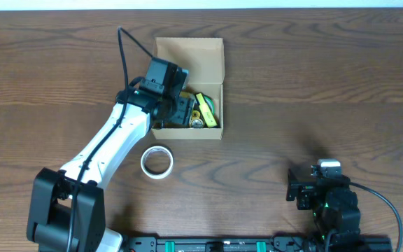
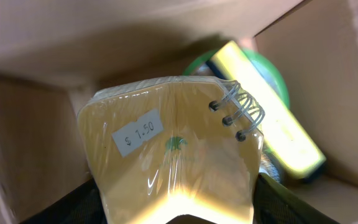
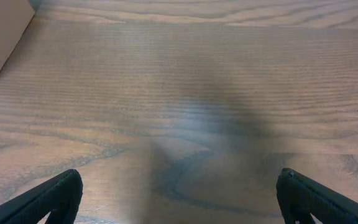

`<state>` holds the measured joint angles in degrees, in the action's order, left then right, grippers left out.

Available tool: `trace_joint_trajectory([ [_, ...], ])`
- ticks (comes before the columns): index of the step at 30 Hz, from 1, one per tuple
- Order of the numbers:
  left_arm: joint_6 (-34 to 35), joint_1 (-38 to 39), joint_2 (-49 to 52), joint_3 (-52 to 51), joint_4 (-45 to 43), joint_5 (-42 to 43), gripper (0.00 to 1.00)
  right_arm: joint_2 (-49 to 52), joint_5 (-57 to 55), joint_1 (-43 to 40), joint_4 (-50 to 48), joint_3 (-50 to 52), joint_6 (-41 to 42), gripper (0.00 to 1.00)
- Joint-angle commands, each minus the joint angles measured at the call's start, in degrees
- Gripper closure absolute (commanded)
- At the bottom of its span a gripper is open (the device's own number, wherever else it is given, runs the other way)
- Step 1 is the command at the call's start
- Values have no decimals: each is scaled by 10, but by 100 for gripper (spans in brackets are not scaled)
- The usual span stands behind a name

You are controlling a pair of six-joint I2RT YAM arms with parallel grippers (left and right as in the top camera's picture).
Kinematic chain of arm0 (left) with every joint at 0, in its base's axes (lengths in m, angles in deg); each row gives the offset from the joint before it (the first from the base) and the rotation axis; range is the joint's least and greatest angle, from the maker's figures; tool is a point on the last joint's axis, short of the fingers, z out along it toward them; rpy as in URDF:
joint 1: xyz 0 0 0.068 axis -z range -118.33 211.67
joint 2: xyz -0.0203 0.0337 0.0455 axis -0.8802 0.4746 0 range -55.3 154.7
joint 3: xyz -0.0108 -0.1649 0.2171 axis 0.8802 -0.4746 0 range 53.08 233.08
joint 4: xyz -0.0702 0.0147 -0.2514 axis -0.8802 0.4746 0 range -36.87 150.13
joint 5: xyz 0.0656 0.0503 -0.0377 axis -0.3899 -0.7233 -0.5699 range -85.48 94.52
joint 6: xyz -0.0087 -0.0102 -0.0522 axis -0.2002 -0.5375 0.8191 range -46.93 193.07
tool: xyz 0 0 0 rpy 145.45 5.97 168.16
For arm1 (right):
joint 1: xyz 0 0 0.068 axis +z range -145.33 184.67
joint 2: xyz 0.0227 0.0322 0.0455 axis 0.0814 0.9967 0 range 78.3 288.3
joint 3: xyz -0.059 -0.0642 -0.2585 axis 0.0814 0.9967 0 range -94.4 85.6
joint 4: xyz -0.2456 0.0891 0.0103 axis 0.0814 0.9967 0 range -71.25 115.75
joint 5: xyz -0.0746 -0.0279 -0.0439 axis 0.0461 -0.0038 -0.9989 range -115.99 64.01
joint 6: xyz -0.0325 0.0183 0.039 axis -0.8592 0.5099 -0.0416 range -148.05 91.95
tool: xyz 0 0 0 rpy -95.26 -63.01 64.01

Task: Pack container
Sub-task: 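Carry the sticky-note pad into the box and release it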

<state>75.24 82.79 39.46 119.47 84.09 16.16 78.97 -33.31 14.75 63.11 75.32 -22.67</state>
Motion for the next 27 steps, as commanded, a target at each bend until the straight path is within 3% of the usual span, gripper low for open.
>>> trace_joint_trajectory([
  [1, 13, -13, 2, -27, -24, -4, 31, -3, -2, -7, 1, 5, -8, 1],
  [4, 13, -22, 3, -34, -43, -5, 17, -3, -2, -7, 1, 5, -8, 1],
  [9, 13, -29, 3, -34, -48, -7, 7, -3, -2, -7, 1, 5, -8, 1],
  [18, 12, -29, 3, -14, -91, -7, 7, -3, -2, -7, 1, 5, -8, 1],
  [22, 13, -27, -30, 59, -46, -22, 5, -3, -2, -7, 1, 5, -8, 1],
  [27, 56, -27, -146, 60, 54, -30, 2, -3, -2, -7, 1, 5, -8, 1],
])
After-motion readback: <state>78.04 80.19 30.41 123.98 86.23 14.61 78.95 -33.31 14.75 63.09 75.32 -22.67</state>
